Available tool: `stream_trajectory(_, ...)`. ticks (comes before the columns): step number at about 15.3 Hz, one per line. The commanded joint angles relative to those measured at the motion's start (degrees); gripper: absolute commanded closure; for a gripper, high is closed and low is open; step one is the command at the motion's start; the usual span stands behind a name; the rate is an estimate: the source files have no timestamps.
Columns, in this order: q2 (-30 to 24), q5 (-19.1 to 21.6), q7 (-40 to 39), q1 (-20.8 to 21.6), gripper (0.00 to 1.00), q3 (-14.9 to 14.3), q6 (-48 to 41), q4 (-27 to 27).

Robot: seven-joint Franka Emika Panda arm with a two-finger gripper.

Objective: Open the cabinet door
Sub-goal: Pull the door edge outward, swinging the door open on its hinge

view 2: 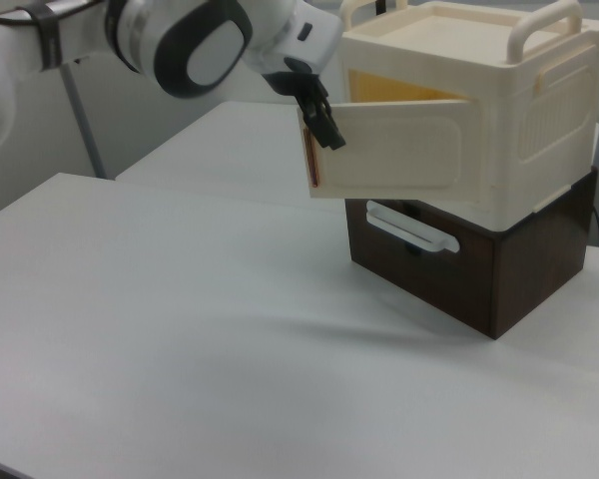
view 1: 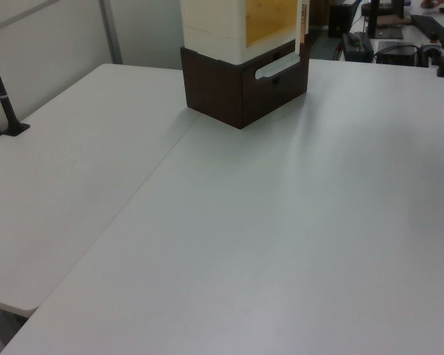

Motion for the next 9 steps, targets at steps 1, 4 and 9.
stream_trajectory(1,2.97,0.99,0.73,-0.44,0.00,0.44,3.74,0.99)
stream_trajectory(4,2.63,0.98,-4.08,-1.40,0.00,0.44,3.05,0.46)
stream_trajectory(9,1.66,1.07,-13.22,-4.47,0.00,0.35,-3.53,0.20)
